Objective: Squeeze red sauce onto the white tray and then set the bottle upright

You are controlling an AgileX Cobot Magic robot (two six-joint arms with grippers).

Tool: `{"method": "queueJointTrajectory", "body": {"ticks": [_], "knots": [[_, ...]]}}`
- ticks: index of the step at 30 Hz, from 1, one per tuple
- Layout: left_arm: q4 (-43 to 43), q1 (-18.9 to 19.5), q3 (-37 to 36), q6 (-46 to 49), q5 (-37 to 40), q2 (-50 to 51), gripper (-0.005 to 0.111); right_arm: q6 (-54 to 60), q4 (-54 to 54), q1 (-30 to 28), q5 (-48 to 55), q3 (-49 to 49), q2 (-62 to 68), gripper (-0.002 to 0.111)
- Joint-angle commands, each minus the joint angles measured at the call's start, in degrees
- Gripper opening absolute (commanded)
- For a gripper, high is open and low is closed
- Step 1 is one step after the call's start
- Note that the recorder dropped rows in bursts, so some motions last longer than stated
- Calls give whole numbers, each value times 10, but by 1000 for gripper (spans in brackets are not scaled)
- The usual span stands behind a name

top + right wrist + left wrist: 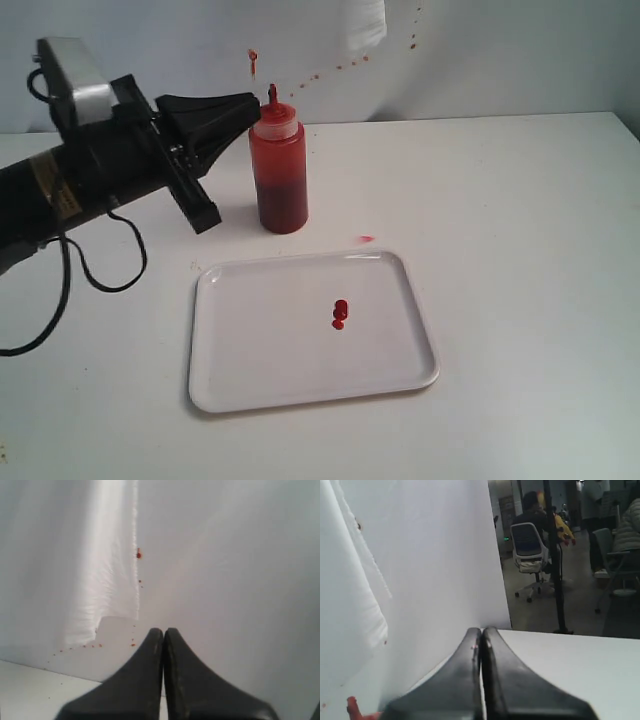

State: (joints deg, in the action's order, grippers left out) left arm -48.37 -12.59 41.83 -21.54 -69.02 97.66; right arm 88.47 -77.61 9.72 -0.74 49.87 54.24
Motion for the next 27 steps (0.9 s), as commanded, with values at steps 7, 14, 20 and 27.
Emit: {"method": "queueJointTrajectory", "body": {"ticks": [7, 14, 20, 27], "knots": [[111, 1, -135, -8, -9, -220, 0, -3, -68, -3, 25, -93, -76, 0], [71, 1, -158, -9, -9, -371, 0, -3, -138, -3, 25, -100, -80, 0], [71, 1, -158, -7, -9, -458, 0, -3, -138, -3, 25, -100, -80, 0], [71, 1, -158, -7, -9, -516, 0, -3, -141, -3, 25, -100, -80, 0]]}}
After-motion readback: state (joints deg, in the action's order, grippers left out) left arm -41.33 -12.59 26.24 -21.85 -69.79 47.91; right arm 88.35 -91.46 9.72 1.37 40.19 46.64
